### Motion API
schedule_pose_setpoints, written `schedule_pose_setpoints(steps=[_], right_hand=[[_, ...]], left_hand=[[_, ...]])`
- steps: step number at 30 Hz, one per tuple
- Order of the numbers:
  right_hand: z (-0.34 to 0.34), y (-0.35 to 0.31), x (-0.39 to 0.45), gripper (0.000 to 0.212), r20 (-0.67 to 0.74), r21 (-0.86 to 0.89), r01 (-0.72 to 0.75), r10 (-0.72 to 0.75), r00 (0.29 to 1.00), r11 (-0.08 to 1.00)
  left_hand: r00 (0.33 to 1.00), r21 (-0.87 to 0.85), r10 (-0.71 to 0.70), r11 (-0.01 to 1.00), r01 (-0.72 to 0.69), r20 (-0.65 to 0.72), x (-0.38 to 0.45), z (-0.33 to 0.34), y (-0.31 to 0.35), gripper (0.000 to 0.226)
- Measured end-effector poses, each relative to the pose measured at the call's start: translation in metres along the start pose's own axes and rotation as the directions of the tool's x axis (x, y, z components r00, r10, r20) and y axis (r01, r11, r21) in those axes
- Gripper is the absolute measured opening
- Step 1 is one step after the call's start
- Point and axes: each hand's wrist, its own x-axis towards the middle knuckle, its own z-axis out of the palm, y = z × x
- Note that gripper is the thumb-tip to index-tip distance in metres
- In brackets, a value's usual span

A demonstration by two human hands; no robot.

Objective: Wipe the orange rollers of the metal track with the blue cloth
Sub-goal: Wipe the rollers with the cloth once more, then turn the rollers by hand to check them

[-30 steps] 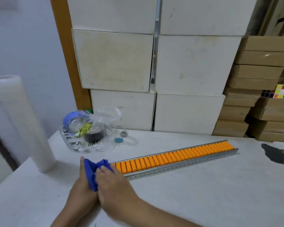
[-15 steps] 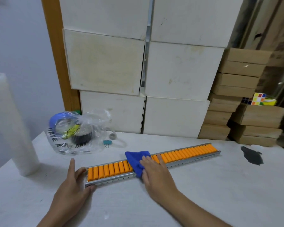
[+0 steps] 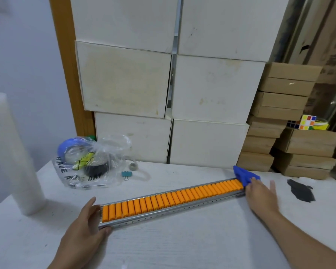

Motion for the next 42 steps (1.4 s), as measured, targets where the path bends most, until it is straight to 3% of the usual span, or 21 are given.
schedule_pose_setpoints(steps=[2,4,6,7,9,13,17,19,23,26,29,30,35,38,42], right_hand=[[-0.006,0.007,0.015,0.027,0.051,0.001,-0.156,0.156,0.986,0.988],[-0.009,0.012,0.024,0.027,-0.025,0.121,-0.281,0.286,0.958,0.952],[-0.013,0.009,0.022,0.026,-0.088,0.35,-0.336,0.387,0.918,0.875],[-0.017,0.002,0.014,0.026,-0.125,0.492,-0.285,0.391,0.912,0.823],[-0.027,-0.021,-0.014,0.027,-0.156,0.654,-0.116,0.283,0.946,0.747],[-0.039,-0.068,-0.099,0.041,-0.127,0.634,0.2,-0.154,0.98,0.747],[-0.034,-0.092,-0.18,0.046,0.066,0.478,0.446,-0.537,0.841,0.757],[-0.026,-0.098,-0.205,0.047,0.082,0.38,0.612,-0.684,0.724,0.694],[-0.012,-0.097,-0.225,0.077,0.14,0.371,0.656,-0.738,0.66,0.657],[-0.011,-0.097,-0.225,0.06,0.135,0.336,0.695,-0.762,0.633,0.636],[-0.011,-0.106,-0.219,0.068,0.255,0.21,0.684,-0.715,0.652,0.699],[-0.009,-0.108,-0.218,0.068,0.235,0.205,0.684,-0.714,0.66,0.7],[-0.032,-0.158,-0.219,0.059,0.16,0.379,0.639,-0.728,0.667,0.669],[-0.053,-0.207,-0.218,0.062,0.082,0.472,0.677,-0.793,0.604,0.565],[-0.052,-0.266,-0.213,0.07,0.125,0.547,0.688,-0.859,0.496,0.476]], left_hand=[[1.0,0.007,-0.006,1.0,0.006,-0.003,-0.001,0.0,0.0,0.093],[1.0,0.012,-0.001,1.0,0.001,-0.011,-0.002,0.0,0.0,0.091],[1.0,0.019,0.007,1.0,-0.007,-0.016,-0.002,-0.001,-0.003,0.089],[1.0,0.021,0.011,1.0,-0.011,-0.016,-0.002,-0.001,-0.004,0.088],[1.0,0.033,0.015,0.999,-0.015,-0.014,-0.001,-0.001,-0.005,0.087],[0.999,0.052,0.029,0.998,-0.028,-0.028,-0.004,-0.001,-0.005,0.084],[0.996,0.055,0.071,0.996,-0.068,-0.054,-0.008,0.0,-0.004,0.078],[0.997,0.026,0.062,0.998,-0.061,-0.055,-0.007,0.0,-0.005,0.076],[0.998,-0.025,0.06,0.998,-0.061,-0.036,-0.003,-0.001,-0.011,0.074],[0.997,-0.052,0.07,0.996,-0.069,0.024,0.003,-0.004,-0.011,0.075],[0.99,-0.056,0.086,0.995,-0.081,0.109,0.014,-0.013,-0.011,0.08],[0.986,-0.033,0.102,0.995,-0.099,0.132,0.017,-0.015,-0.012,0.081],[0.982,0.03,0.149,0.988,-0.154,0.12,0.019,-0.017,-0.016,0.086],[0.976,0.044,0.186,0.98,-0.192,0.11,0.02,-0.015,-0.015,0.08],[0.98,-0.053,0.176,0.984,-0.172,0.093,0.021,-0.015,-0.015,0.074]])
